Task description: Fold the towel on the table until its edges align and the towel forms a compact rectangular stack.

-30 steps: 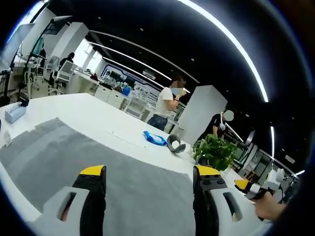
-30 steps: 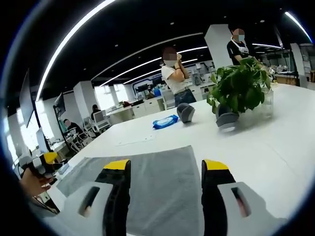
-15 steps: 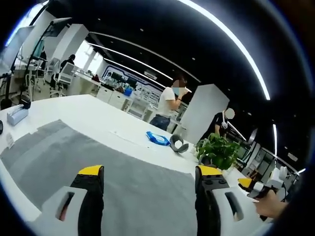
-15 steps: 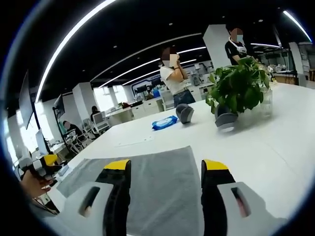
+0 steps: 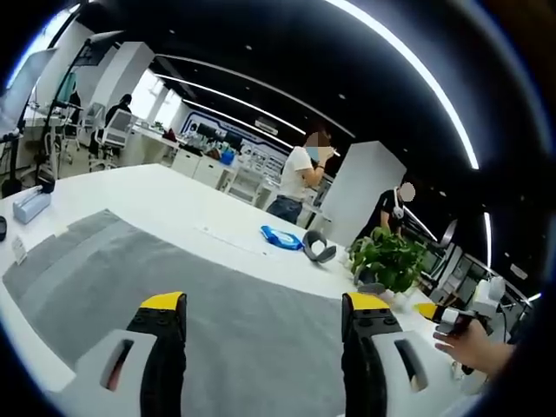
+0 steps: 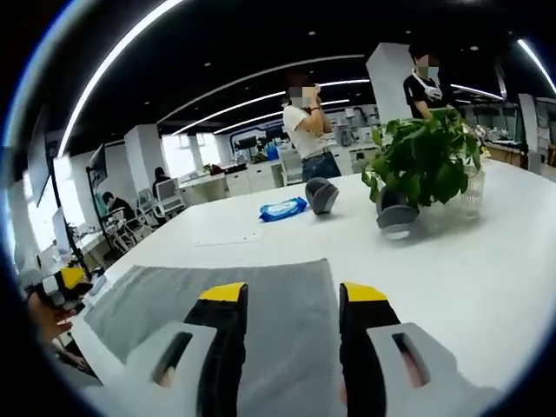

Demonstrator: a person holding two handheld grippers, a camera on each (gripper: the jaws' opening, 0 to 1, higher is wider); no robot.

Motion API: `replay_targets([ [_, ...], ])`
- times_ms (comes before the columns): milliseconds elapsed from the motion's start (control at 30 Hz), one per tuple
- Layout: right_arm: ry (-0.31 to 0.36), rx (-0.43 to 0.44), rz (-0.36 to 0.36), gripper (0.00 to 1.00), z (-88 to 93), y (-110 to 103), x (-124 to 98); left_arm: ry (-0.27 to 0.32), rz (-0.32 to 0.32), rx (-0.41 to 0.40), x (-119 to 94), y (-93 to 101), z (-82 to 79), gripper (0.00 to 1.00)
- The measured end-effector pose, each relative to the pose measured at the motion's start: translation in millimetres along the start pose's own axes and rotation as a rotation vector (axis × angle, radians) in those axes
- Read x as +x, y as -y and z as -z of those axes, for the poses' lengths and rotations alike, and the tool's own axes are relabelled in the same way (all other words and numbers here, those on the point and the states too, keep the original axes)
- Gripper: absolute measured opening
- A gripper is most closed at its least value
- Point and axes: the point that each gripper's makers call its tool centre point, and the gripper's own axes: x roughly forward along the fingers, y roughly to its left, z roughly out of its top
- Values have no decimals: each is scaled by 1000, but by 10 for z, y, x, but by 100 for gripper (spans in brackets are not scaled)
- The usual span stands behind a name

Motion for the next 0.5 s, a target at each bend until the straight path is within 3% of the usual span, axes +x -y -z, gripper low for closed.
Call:
replay_targets([
  [67, -83, -3, 9, 31, 151, 83, 94, -6, 5, 5, -6, 15, 13, 73],
  [133, -151, 17, -8, 17, 292, 126, 156, -12, 5, 11, -5, 17, 24, 72],
  [200, -172, -1, 32, 10, 376, 240, 182, -19, 8, 15, -5, 24, 38, 71],
  [267, -204, -7, 53, 11, 474, 311, 183, -24, 9, 16, -1, 28, 49, 70],
  [367, -306, -6, 69, 13, 785, 398, 132, -34, 9, 20, 3, 29, 67, 69],
  [467, -362, -14, 95, 12, 1013, 469, 66, -41, 11, 21, 7, 37, 83, 69],
  [500, -421, 28, 75, 14, 1126, 481, 85, -46, 12, 21, 13, 37, 95, 69],
])
